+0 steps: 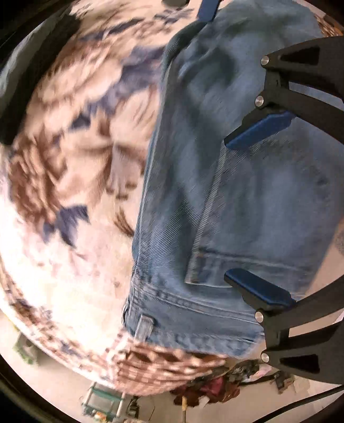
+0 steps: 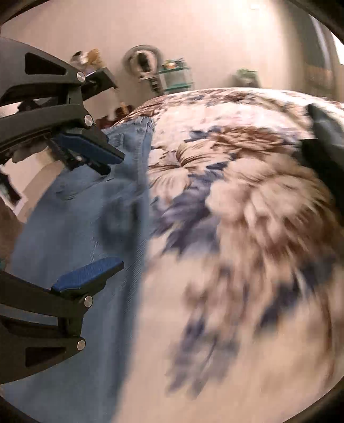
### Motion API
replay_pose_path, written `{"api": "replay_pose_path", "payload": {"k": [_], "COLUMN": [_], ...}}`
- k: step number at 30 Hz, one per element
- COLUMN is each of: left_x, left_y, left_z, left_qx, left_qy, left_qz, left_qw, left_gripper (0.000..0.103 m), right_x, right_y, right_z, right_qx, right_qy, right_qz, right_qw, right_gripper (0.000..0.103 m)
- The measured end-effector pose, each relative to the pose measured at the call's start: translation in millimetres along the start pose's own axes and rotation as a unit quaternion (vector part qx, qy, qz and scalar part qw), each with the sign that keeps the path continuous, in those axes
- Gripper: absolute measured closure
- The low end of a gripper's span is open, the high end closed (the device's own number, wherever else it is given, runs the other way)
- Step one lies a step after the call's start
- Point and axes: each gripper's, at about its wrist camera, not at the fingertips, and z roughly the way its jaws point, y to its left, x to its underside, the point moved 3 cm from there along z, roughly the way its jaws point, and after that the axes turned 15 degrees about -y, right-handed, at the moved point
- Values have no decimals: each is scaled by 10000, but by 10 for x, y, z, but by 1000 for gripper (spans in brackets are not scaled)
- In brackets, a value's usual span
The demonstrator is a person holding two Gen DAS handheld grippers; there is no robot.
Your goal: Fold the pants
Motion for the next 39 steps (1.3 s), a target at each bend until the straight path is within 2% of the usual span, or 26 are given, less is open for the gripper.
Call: {"api": "replay_pose_path", "payload": {"k": [3,7,10,12,14,16,19,23,28,31,32,35,36,38,39], "left_x": [40,93,122,121,104,48,42,24,48,151,180,255,275,309,320], "left_y": [162,209,205,200,214,262,270,281,273,257,249,213,201,181,174], "left_z": [354,387,353,312,253,220,185,173,150,139,139,139,144,148,149], "left_qx": [293,427,443,449,464,448,397,359,353,354,348,309,291,273,271], "left_qy": [377,319,347,419,437,413,401,435,432,446,445,455,461,469,461], "left_qz": [-342,-368,-344,-380,-396,-399,-354,-303,-313,-339,-330,-279,-249,-211,-207], "left_qw": [9983,9979,9978,9974,9972,9973,9978,9979,9980,9978,9979,9981,9982,9983,9984], "left_gripper": [2,0,0,0,0,0,0,0,0,0,0,0,0,0,0], "right_x": [-47,161,442,419,277,142,26,2,158,300,290,50,-40,-85,-93], "right_y": [21,28,17,75,215,371,432,501,408,363,354,263,231,233,227], "right_z": [326,328,376,293,172,155,343,630,605,606,626,714,768,869,911], "right_qx": [237,374,648,855,733,806,763,941,533,120,150,349,275,42,73], "right_qy": [395,775,1472,1227,752,468,640,1017,1672,2216,2189,1769,1667,1695,1709], "right_qz": [-85,-404,-906,-1195,-1380,-1830,-1964,-2283,-2143,-2066,-2094,-1801,-1562,-1193,-1116], "right_qw": [9989,9955,9828,9815,9848,9787,9755,9637,9609,9529,9529,9670,9732,9783,9789], "right_gripper": [29,30,33,33,33,33,33,33,35,35,35,35,35,34,34]}}
